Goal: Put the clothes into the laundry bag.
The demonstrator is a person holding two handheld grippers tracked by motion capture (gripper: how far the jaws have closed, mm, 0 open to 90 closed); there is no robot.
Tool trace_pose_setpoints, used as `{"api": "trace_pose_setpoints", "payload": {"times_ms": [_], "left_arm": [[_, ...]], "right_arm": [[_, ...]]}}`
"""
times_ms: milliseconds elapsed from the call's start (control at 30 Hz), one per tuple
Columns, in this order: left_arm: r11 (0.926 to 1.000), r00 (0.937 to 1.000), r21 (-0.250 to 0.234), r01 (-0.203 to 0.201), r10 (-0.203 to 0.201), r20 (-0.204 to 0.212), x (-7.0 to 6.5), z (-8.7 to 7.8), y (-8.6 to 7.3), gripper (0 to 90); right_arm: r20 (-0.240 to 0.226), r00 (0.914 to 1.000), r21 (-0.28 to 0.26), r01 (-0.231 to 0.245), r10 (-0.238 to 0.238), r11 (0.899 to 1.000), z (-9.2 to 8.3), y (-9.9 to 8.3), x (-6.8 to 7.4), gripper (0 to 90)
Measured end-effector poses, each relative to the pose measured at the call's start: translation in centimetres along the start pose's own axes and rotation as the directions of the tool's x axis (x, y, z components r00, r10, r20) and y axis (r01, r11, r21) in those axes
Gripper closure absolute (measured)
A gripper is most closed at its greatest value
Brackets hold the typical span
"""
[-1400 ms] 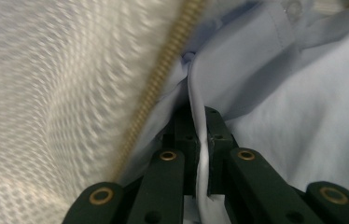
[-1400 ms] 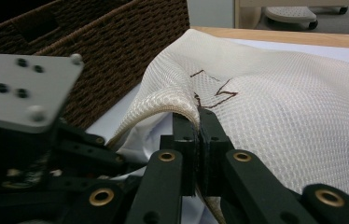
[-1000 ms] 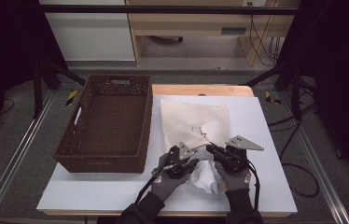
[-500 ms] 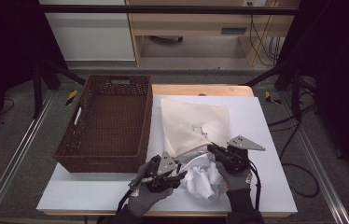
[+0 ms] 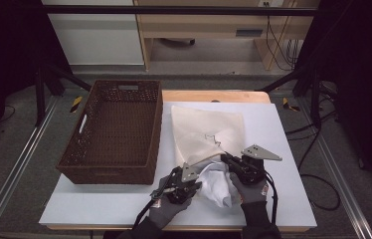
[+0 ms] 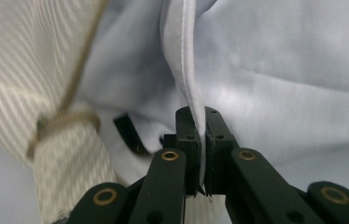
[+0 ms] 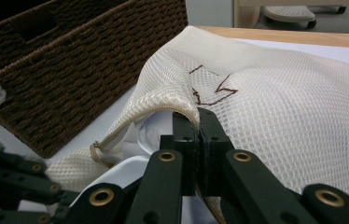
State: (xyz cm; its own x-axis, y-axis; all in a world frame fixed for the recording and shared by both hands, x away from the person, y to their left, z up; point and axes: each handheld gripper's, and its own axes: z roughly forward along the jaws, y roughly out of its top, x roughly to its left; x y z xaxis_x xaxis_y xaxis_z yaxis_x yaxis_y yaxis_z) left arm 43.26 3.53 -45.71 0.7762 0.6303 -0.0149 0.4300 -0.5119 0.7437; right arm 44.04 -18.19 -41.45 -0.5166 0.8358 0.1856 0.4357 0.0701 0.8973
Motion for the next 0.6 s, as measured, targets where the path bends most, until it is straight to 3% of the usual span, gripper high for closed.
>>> {"api": "trace_pose_setpoints", "payload": {"times_ms": [133,233,333,467,567,600], "left_arm": [[1.0,0.999,-0.001,0.003,-0.003,-0.045,0.2,1.3,1.8,86.2],[1.0,0.9971,-0.007,-0.001,0.0,-0.076,0.5,1.8,2.1,86.1],[0.9995,0.9945,-0.022,0.023,-0.025,-0.102,1.3,2.7,2.2,84.9],[0.9975,0.9932,-0.042,0.058,-0.062,-0.099,1.9,3.3,2.1,78.7],[0.9963,0.9945,-0.055,0.066,-0.07,-0.078,1.9,2.8,1.7,67.9],[0.9957,0.9946,-0.059,0.071,-0.075,-0.072,1.9,2.5,1.7,67.9]], "right_arm": [[-0.002,1.0,-0.003,-0.002,0.002,1.0,-0.1,0.1,-0.1,88.1],[-0.003,1.0,-0.006,-0.004,0.004,1.0,-0.2,0.1,-0.1,88.1],[-0.002,1.0,-0.007,-0.004,0.004,1.0,-0.2,0.1,0.0,88.1],[-0.002,1.0,0.0,0.003,-0.003,1.0,0.0,0.0,0.0,88.0],[-0.001,1.0,0.003,0.001,-0.001,1.0,0.0,0.0,0.0,88.0],[-0.001,1.0,0.001,0.001,-0.001,1.0,0.0,0.0,0.0,88.0]]}}
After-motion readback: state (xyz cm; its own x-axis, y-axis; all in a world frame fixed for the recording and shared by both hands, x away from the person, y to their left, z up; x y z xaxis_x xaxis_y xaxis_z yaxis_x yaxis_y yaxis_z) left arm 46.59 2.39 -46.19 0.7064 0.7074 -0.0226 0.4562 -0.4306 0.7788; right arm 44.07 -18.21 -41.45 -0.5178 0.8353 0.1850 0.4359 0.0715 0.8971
